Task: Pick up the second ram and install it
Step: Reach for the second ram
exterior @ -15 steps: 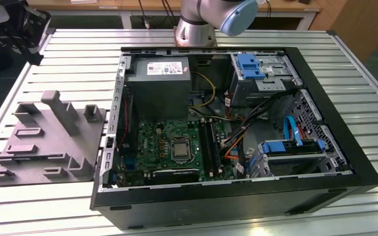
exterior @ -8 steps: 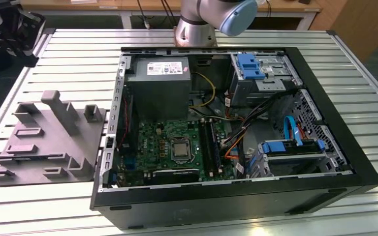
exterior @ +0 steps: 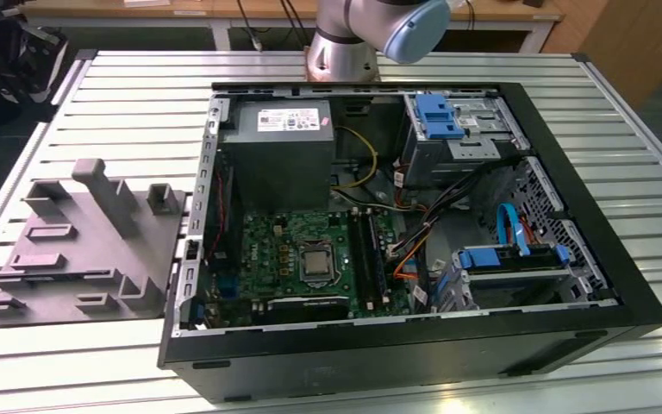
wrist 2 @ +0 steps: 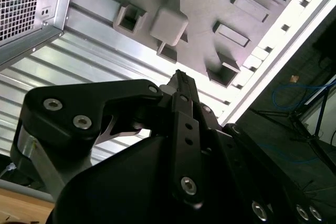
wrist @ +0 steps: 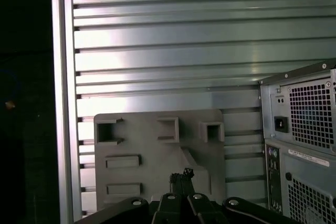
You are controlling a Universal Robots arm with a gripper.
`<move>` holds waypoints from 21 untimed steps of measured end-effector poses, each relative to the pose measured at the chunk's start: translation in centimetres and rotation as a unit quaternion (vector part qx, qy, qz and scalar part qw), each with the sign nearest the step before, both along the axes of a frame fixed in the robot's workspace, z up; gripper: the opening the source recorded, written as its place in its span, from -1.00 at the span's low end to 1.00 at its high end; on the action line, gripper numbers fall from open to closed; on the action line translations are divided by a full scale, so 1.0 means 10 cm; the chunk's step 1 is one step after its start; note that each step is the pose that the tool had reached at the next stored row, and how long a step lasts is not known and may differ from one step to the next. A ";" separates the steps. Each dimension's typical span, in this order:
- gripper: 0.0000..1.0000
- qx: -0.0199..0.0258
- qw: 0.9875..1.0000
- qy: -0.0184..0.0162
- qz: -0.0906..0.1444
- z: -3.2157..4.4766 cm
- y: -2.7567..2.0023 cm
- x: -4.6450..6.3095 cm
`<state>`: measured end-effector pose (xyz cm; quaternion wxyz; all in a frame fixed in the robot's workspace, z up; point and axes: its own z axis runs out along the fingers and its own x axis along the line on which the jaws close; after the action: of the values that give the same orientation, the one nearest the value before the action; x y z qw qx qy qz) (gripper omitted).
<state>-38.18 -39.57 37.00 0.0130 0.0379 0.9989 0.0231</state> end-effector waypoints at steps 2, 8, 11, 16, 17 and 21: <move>-0.80 0.000 1.000 0.000 0.000 -0.020 0.000 -0.02; -0.80 0.000 1.000 0.000 0.000 -0.081 -0.003 -0.05; -0.80 0.000 1.000 0.000 0.000 -0.112 -0.004 -0.07; -0.80 0.000 1.000 0.000 0.000 -0.160 -0.010 -0.11; -0.80 0.000 1.000 0.000 0.000 -0.168 -0.013 -0.11; -0.80 0.000 1.000 0.000 0.000 -0.204 -0.032 -0.12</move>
<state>-39.40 -39.89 34.96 0.0130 0.0379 0.9989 0.0230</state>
